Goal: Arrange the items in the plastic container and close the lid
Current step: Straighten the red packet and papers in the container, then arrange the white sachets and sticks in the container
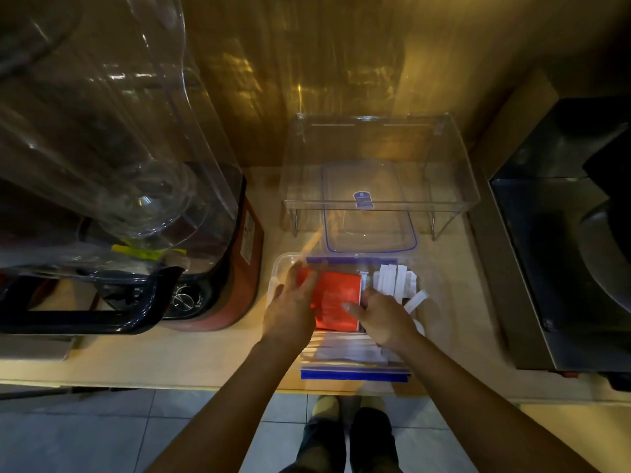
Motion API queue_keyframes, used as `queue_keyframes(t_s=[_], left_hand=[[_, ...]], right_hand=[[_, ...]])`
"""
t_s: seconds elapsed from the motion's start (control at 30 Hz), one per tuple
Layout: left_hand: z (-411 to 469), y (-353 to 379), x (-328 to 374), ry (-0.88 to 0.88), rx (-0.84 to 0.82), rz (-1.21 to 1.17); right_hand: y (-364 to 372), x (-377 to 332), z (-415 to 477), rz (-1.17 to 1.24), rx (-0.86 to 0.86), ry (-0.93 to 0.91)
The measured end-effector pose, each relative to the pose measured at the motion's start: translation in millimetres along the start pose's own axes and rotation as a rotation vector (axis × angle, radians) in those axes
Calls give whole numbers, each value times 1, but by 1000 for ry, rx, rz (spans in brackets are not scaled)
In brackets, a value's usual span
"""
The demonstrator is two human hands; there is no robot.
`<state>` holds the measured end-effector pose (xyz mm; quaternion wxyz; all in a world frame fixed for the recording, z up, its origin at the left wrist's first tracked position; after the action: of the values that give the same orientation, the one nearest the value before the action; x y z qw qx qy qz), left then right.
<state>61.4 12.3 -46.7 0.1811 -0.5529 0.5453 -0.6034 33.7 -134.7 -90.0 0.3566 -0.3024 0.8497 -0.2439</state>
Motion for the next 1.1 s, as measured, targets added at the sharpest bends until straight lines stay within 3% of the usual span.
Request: queue_keyframes(t_s=[0.23,0.37,0.47,0.67,0.77,0.93,1.03,1.1], left_hand=[[-5,10,0,93,-59,308],[-6,11,-3,142,-32,291],[-6,11,-4,157,-19,282],[-7,13,-2,138,-10,267],[-7,12,-2,144,-23,268],[-7,11,-1,139,-39,275],[-6,11,0,139,-44,283],[-7,9,0,131,-41,267]], right_hand=[[-3,-3,-4,14,31,-34],[-27,-2,-16,19,336,-70],[-44,2,-22,-55,494,9],[-45,18,-16,157,435,228],[-39,20,-10,138,349,250],[-41,19,-5,29,365,262],[-32,23,2,174,226,300],[-32,20,4,273,185,205]])
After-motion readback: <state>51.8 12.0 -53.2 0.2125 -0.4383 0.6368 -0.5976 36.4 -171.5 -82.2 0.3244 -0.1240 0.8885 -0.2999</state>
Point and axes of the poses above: each hand's wrist, its own z-axis towards the middle knuckle, its own y-axis out of the palm, x = y × z, the point moved 7 cm from there along z, towards the middle knuckle, and after that the axes turned 11 degrees about y, right-handed, at the moved point
